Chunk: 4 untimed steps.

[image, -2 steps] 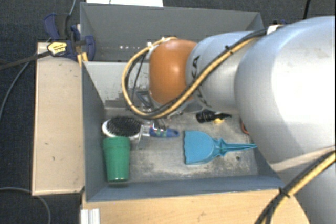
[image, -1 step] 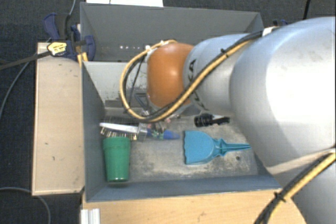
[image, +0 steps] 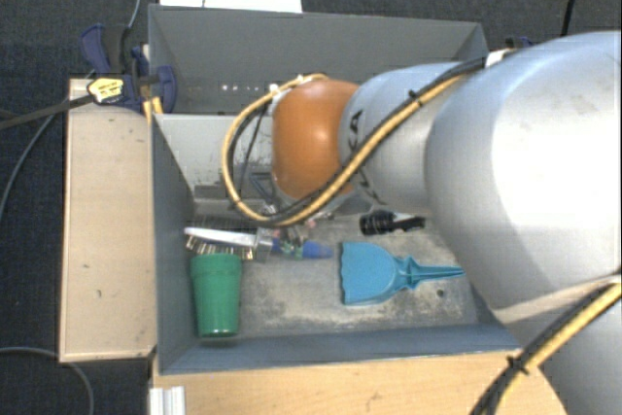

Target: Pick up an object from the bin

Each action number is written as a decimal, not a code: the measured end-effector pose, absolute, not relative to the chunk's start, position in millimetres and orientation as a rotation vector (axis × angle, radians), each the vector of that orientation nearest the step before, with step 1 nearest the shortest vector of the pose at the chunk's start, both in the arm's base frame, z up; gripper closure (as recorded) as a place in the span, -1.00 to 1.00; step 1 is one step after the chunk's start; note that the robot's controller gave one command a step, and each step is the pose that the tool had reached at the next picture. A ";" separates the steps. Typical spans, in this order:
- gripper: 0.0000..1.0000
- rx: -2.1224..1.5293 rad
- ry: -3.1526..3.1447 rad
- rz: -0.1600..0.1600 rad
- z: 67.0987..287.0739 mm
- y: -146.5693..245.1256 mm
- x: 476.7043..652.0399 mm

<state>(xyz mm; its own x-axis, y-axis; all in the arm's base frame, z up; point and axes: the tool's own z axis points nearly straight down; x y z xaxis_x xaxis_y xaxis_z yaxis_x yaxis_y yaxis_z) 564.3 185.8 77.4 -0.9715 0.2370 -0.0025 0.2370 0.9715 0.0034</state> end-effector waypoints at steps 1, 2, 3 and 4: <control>1.00 0.394 3.119 0.000 120.5 188.7 554.6; 1.00 0.395 3.105 0.011 153.7 190.9 557.6; 1.00 0.232 3.129 -0.006 132.0 190.8 561.1; 1.00 0.176 3.126 -0.014 122.7 194.4 554.0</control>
Offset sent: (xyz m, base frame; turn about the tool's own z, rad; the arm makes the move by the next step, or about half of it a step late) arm -0.0085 0.0045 0.0203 0.0135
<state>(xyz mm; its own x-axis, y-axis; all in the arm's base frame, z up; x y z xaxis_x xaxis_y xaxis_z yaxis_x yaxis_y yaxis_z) 554.0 194.4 122.7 -0.9937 0.1119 -0.0112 0.1120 0.9937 -0.0086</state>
